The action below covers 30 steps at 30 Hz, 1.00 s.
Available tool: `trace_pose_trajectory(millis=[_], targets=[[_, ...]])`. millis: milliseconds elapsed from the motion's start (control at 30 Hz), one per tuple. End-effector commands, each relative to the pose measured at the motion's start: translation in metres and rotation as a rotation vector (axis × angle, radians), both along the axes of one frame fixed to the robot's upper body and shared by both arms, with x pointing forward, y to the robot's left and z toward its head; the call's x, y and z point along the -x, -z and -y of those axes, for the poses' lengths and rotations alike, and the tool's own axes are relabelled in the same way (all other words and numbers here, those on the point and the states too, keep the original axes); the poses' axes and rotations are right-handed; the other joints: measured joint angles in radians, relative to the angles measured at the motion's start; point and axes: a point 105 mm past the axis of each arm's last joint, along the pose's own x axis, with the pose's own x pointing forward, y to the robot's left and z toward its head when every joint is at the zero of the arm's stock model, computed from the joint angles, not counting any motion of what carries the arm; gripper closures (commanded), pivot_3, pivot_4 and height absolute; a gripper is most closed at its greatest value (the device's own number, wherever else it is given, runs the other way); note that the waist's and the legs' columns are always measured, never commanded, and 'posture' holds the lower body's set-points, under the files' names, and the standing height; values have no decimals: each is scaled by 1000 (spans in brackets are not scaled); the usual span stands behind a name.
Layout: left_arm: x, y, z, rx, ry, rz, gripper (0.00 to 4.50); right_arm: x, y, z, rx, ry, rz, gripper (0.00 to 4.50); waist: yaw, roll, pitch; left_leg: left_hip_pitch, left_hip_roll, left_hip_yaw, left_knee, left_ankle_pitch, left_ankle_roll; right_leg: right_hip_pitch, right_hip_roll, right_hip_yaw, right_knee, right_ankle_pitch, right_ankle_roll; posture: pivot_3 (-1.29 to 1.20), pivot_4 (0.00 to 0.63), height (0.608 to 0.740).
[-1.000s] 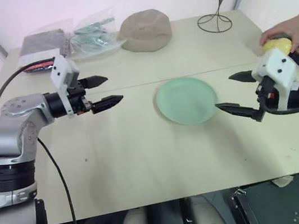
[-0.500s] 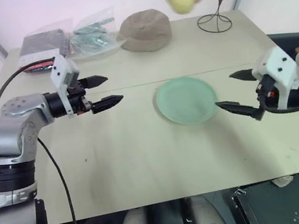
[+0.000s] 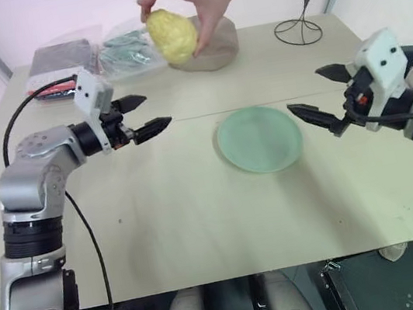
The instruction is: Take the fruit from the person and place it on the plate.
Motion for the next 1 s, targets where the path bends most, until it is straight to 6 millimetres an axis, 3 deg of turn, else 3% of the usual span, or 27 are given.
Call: trace_pose_trajectory(millis=[33,167,367,1000], targets=[[-3,-25,0,192,-53,-3,24,4,-6,-3,11,-8,41,0,0,0,0,0,0,0,0,0,0,0,0,0,0,0,0,0,150,740],[-16,-33,0,412,-141,-49,24,5,-5,-5,11,-18,36,0,0,0,0,0,0,0,0,0,0,0,0,0,0,0,0,0,150,740],[-23,-36,15,545,-136,-54,24,5,-4,-6,18,-26,33,0,1,0,0,0,0,0,0,0,0,0,1,0,0,0,0,0,150,740],[-27,-53,35,676,54,-13,24,9,-7,-4,28,-18,35,0,1,0,0,0,-1,0,0,0,0,0,2,0,0,0,0,0,150,740]])
